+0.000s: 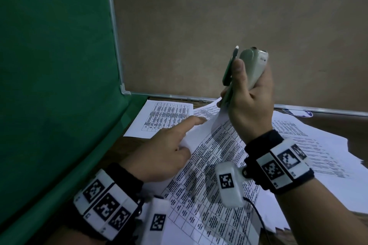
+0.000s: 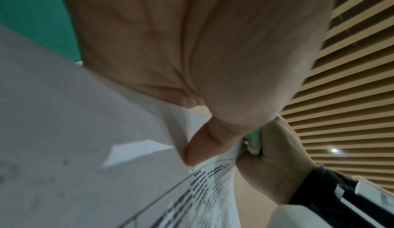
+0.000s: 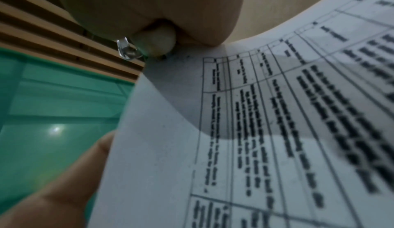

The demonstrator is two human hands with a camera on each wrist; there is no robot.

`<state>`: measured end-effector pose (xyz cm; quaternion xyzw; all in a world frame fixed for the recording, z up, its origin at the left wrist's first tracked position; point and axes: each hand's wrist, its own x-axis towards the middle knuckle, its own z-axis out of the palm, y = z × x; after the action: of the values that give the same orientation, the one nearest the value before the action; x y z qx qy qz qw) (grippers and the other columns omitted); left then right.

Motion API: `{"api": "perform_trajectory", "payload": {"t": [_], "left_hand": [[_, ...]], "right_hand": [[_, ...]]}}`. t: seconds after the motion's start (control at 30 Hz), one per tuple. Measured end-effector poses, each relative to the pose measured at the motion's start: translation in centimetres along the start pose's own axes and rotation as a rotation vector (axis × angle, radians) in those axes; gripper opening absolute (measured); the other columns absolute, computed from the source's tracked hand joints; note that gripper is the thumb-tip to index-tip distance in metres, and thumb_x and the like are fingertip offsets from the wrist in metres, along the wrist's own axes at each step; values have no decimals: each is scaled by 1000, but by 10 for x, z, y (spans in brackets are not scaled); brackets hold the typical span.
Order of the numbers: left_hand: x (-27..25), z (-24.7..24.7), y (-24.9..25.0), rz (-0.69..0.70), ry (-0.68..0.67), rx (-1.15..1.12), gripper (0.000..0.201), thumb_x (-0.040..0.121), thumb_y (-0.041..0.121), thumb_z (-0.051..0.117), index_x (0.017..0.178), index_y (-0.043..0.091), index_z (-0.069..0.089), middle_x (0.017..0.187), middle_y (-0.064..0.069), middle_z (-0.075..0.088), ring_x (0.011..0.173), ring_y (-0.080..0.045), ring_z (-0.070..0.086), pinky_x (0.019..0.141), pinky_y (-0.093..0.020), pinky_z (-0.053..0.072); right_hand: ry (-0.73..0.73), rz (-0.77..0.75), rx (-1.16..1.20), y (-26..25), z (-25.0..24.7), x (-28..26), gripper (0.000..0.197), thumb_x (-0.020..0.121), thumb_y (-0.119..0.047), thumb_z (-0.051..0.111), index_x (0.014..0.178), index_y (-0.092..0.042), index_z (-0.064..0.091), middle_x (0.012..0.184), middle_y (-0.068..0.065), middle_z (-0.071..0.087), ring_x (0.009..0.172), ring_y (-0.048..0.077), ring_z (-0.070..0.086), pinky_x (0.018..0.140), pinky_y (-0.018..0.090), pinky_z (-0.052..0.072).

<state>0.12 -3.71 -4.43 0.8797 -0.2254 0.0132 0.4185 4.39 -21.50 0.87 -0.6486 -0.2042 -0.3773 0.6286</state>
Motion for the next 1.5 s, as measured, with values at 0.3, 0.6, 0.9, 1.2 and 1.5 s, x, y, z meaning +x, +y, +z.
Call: {"api": "perform_trajectory", "payload": {"t": [0.3,0.6,0.9,1.2,1.5], "left_hand": [[-6,-12,-11,-206,-176,133,69,87,12,74,142,45,47,89,25,70,67,19,61,59,-2,43],[7,-52,-66,-436,435,-325,36,89,-8,71,113,18,64,102,-12,78,83,-28,75,71,-34,60],[54,-80,-125,-724,442,-121,43,92,2,74,133,-3,62,117,-21,72,105,-37,70,100,-50,55],[84,-87,-132,-702,331,88,35,84,30,85,110,9,74,126,-12,68,119,-31,62,110,-43,46],[67,-73,-93,-633,194,414,39,92,33,77,117,4,71,126,-15,69,118,-31,64,92,-37,50]], "right_hand": [[93,-58,-11,1,-12,13,43,102,-43,58,121,-6,47,85,1,63,65,14,65,57,34,58],[229,275,303,10,-69,22,33,107,-48,48,120,-19,44,93,0,59,73,13,63,67,36,59],[126,1157,362,104,-127,-27,40,96,-56,62,94,-16,60,80,13,59,68,27,60,69,39,57],[84,1247,491,122,-139,-28,39,97,-48,64,87,-11,60,77,13,57,73,25,59,63,35,59],[100,1240,519,124,-140,-30,36,97,-44,65,87,-10,56,75,12,56,70,25,58,70,38,52]]}}
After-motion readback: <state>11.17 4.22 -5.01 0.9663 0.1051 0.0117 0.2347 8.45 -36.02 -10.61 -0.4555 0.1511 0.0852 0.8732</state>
